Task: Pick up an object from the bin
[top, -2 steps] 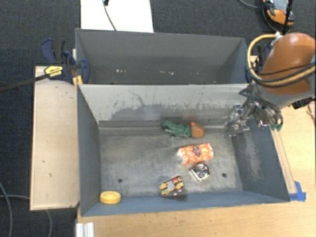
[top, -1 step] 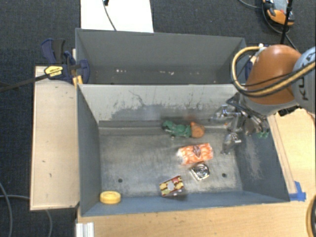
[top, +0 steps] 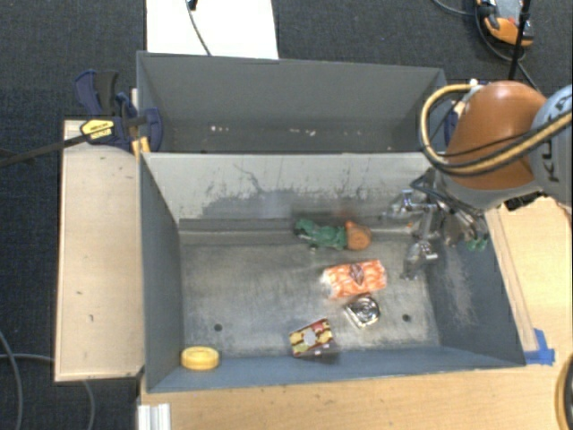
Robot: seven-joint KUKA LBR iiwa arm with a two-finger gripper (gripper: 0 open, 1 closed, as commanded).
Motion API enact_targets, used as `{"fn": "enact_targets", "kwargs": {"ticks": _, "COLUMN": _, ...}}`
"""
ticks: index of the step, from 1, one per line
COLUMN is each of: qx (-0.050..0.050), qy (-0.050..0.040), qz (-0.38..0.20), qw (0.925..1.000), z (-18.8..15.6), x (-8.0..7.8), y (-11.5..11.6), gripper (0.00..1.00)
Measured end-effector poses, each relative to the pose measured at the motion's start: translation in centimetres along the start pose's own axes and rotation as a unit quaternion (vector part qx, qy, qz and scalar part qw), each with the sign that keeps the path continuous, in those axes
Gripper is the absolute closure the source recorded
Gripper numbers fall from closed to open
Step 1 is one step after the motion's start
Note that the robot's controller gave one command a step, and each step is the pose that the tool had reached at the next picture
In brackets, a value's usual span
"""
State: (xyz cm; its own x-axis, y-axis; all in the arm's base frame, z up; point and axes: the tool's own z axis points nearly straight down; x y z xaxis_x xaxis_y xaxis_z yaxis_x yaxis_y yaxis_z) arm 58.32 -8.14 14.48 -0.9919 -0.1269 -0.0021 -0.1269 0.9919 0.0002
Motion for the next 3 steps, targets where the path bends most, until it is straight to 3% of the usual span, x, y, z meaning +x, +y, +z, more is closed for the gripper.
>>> {"fn": "enact_targets", "kwargs": {"ticks": 1, "qx": 0.001, "qy": -0.0013, "qz": -0.007, "qw": 1.0, "z": 7.0, "x": -0.9, "y": 1.4, "gripper": 1.0}}
{"fn": "enact_targets", "kwargs": {"ticks": 2, "qx": 0.001, "qy": -0.0013, "qz": -0.007, "qw": 1.0, "z": 7.0, "x": -0.9, "y": 1.4, "gripper": 1.0}}
{"fn": "enact_targets", "kwargs": {"ticks": 3, "qx": -0.001, "qy": 0.004, "qz": -0.019, "qw": 0.9998, "z": 3.3, "x": -0.4, "y": 1.8, "gripper": 1.0}}
